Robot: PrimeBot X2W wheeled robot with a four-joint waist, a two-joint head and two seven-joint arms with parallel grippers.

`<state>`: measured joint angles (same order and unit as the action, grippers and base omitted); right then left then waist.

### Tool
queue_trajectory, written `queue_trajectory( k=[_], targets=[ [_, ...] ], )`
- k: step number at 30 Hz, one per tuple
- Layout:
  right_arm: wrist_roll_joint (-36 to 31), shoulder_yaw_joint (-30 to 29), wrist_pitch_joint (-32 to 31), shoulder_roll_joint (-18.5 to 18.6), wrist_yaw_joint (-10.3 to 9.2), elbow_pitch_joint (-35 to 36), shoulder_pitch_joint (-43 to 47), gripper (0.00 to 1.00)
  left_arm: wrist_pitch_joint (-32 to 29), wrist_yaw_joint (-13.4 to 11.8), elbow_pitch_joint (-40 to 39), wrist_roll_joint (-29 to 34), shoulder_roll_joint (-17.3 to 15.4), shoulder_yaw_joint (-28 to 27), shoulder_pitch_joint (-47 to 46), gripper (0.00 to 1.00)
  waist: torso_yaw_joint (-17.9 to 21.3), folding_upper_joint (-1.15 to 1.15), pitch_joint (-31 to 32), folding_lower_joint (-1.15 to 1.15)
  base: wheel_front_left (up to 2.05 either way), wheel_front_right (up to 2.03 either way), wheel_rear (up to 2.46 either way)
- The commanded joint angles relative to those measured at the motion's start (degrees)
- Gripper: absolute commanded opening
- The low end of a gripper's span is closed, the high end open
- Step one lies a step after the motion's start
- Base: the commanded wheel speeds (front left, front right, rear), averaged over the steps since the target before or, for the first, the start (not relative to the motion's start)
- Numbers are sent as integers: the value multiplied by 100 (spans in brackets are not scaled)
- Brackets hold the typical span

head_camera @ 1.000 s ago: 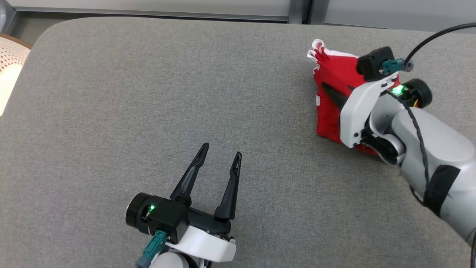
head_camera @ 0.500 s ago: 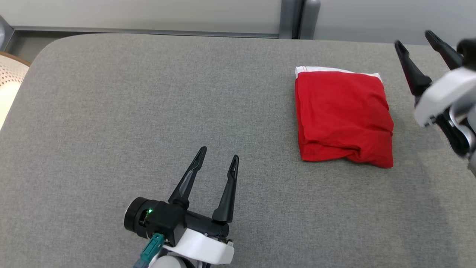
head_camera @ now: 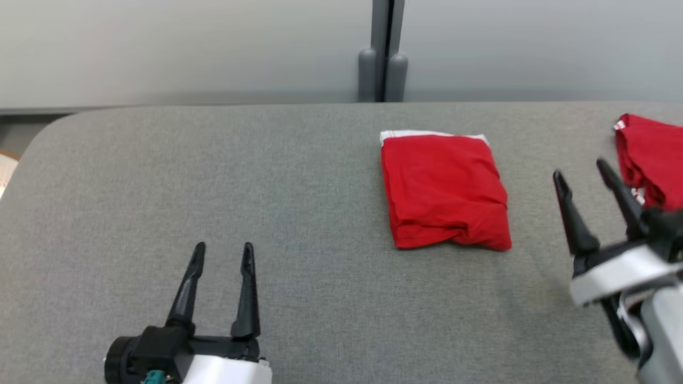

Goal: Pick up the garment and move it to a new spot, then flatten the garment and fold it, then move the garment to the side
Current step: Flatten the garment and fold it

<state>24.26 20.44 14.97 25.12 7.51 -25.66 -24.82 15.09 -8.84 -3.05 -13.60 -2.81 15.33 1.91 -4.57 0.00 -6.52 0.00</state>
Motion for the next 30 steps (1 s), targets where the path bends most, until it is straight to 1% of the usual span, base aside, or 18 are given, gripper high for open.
queue_trajectory(
  k=[1, 5, 7, 9, 11, 13, 16, 19, 25, 30],
  targets=[
    [-302, -318, 26, -214, -4, 360, 479, 100, 7, -27, -69, 110, -18, -139, 102, 100, 153, 0, 247, 0, 0, 0, 0],
    [-1015, -1159, 26, -758, -4, 1295, 1476, 100, 6, 18, -182, 293, -20, -432, 333, 100, 177, 0, 463, 0, 0, 0, 0],
    [-1225, -1378, 26, -982, -4, 1585, 1891, 100, 6, 86, -205, 391, -20, -539, 435, 100, 176, 0, 591, 0, 0, 0, 0],
    [-1380, -1470, 21, -1134, -4, 1700, 2216, 100, 6, 181, -206, 467, -19, -627, 541, 100, 180, 0, 671, 0, 0, 0, 0],
    [-1543, -1394, 21, -1209, -5, 1690, 2416, 100, 6, 252, -177, 514, -18, -686, 686, 100, 204, 0, 735, 0, 0, 0, 0],
    [-1505, -1417, 21, -1374, -4, 1660, 2571, 100, 5, 234, -79, 588, -20, -747, 860, 100, 238, 0, 795, 0, 0, 0, 0],
    [-1538, -1377, 21, -1509, -5, 1546, 2733, 100, 7, 263, 140, 739, -19, -804, 1036, 100, 287, 0, 881, 0, 0, 0, 0],
    [-1614, -1277, 22, -1620, -5, 1416, 2815, 100, 7, 237, 319, 801, -21, -807, 1174, 100, 327, 0, 947, 0, 0, 0, 0],
    [-1646, -1202, 21, -1731, -5, 1257, 2797, 100, 7, 229, 448, 808, -19, -798, 1148, 100, 367, 0, 994, 0, 0, 0, 0],
    [-1591, -1142, 22, -1749, -5, 1225, 2735, 100, 7, 239, 491, 839, -19, -784, 1053, 100, 380, 0, 994, 0, 0, 0, 0]
  ],
)
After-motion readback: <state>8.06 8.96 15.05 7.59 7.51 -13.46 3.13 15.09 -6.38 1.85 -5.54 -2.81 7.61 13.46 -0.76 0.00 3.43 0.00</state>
